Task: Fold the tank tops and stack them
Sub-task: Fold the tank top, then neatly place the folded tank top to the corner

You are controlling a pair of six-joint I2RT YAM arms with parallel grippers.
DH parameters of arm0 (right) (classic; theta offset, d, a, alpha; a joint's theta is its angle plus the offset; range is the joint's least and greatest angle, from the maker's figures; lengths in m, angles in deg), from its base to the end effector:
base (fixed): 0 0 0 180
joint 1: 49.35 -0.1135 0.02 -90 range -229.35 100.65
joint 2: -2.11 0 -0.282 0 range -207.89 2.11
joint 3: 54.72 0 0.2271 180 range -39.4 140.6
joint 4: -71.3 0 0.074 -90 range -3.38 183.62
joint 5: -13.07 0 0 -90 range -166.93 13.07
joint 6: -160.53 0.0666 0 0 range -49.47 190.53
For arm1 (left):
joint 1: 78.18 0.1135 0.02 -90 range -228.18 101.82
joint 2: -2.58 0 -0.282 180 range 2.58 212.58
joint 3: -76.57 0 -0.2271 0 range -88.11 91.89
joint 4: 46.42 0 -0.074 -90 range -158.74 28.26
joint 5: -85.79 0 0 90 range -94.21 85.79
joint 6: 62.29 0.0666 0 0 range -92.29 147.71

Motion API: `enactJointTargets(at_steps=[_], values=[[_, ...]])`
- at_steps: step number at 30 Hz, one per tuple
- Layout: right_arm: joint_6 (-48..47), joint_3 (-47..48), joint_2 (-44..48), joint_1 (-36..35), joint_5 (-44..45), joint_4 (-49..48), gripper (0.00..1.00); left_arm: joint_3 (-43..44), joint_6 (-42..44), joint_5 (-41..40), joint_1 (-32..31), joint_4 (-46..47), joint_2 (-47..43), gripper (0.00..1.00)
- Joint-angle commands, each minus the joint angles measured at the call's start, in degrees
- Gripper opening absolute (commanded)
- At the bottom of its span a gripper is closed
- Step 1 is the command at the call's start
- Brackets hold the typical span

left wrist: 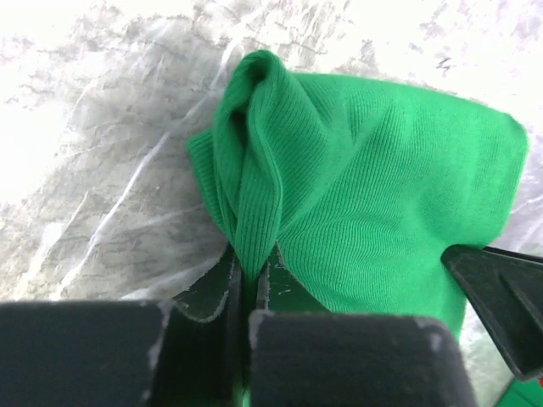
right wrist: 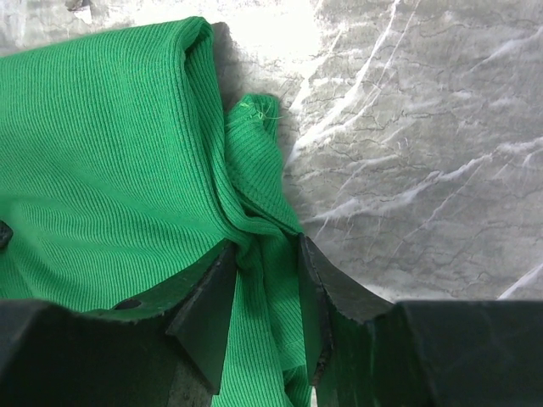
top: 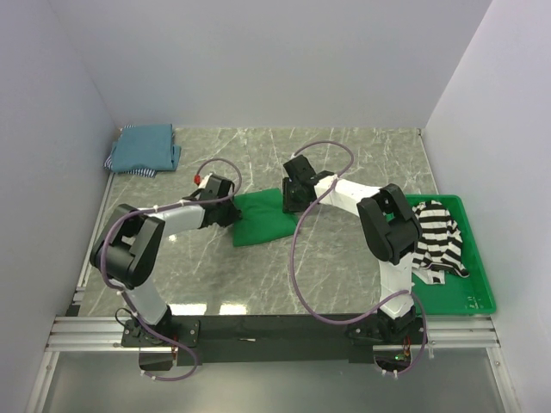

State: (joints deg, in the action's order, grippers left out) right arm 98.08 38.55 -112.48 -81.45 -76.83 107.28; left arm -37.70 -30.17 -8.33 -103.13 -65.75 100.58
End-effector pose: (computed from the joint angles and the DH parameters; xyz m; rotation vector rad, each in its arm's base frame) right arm 0.3600 0.2257 0.1690 -0.1033 2.6178 0.3803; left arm 0.3089 -0.1384 0.1615 -0.7518 2.4314 -0.5176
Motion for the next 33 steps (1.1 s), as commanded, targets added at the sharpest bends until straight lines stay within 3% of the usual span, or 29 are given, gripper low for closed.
enactJointTargets(at_steps=[1,5,10,17,27,33], values=[[-0.7,1.7,0.3,0.4,0.0,0.4,0.42,1.9,4.6,-6.0,-0.4,-13.6,3.3,0.01],[-0.5,2.2,4.3,0.4,-1.6,0.8,0.48,10.6,7.8,-13.2,-0.4,-20.4,5.5,0.01],[0.6,3.4,11.5,0.6,-1.9,3.2,0.64,25.0,13.7,-22.3,0.1,-27.9,10.5,0.0],[2.1,-1.5,21.4,0.7,-5.2,2.4,0.65,41.2,24.7,-32.0,4.3,-32.2,18.2,0.0],[2.5,-8.4,27.7,0.5,-9.4,-1.5,0.65,53.5,41.9,-41.0,11.0,-24.8,24.6,0.0],[2.7,-10.9,27.8,0.0,-11.6,-3.4,0.65,60.2,52.3,-41.9,13.4,-16.0,28.0,0.0]])
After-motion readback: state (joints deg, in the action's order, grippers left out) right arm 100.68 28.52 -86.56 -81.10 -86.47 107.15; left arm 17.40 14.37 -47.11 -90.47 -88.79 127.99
